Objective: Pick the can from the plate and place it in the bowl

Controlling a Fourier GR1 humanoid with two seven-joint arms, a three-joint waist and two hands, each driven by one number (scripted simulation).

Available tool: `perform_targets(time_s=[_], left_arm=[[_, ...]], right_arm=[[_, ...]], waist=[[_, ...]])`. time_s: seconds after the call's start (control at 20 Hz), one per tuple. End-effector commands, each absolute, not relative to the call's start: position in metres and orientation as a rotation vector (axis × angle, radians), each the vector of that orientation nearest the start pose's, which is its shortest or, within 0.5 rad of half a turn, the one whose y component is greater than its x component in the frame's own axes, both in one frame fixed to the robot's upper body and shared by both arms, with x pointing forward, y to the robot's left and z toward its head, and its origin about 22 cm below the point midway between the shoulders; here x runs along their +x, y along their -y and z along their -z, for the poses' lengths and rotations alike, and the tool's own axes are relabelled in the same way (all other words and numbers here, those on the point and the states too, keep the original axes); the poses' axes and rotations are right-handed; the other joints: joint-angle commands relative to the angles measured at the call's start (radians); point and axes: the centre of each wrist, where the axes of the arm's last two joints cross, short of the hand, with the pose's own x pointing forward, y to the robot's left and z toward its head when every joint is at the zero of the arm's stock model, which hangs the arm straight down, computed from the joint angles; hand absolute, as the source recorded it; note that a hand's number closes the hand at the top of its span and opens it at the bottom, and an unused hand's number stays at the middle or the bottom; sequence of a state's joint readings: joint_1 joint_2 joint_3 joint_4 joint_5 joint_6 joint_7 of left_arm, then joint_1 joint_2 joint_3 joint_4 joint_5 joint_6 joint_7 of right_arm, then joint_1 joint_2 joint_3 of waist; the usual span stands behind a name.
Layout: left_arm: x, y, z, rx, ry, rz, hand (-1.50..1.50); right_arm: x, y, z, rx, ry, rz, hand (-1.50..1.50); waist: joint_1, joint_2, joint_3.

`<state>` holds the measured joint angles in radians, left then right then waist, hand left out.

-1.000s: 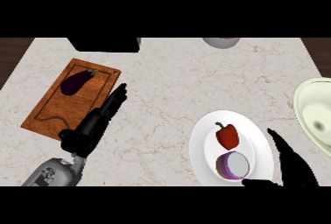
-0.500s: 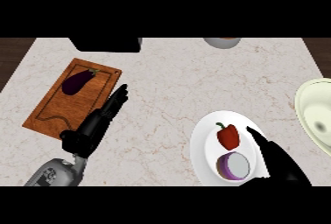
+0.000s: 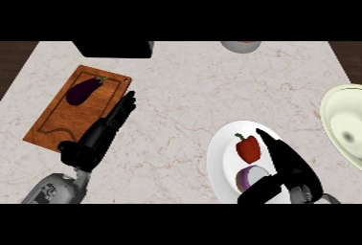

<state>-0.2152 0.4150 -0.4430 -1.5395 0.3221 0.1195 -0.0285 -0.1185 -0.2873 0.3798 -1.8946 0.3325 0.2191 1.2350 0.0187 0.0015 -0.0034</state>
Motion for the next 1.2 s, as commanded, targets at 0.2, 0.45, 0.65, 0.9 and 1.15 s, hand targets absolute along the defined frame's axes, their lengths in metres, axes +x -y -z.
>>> perform_targets(time_s=[0.2, 0.45, 0.65, 0.9, 1.15], left_arm=[[0.267, -0.208, -0.033, -0.148, 1.579, 0.375, 0.0], [0.268, -0.201, -0.035, -0.167, 1.581, 0.365, 0.0], [0.26, -0.202, -0.027, -0.167, 1.586, 0.391, 0.0], [0.265, -0.207, -0.043, -0.161, 1.587, 0.381, 0.0], [0.257, -0.207, -0.031, -0.157, 1.569, 0.37, 0.0]], right_arm=[[0.23, 0.156, -0.104, -0.682, 0.539, -0.739, -1.5], [0.229, 0.136, -0.097, -0.732, 0.576, -0.72, -1.5], [0.22, 0.142, -0.078, -0.822, 0.527, -0.753, -1.5], [0.225, 0.154, -0.072, -0.842, 0.5, -0.723, -1.5], [0.226, 0.164, -0.055, -0.807, 0.458, -0.711, -1.5]], waist=[[-0.021, -0.004, 0.001], [-0.019, -0.002, 0.002], [-0.02, -0.003, 0.002], [-0.019, -0.003, 0.003], [-0.017, -0.002, 0.003]])
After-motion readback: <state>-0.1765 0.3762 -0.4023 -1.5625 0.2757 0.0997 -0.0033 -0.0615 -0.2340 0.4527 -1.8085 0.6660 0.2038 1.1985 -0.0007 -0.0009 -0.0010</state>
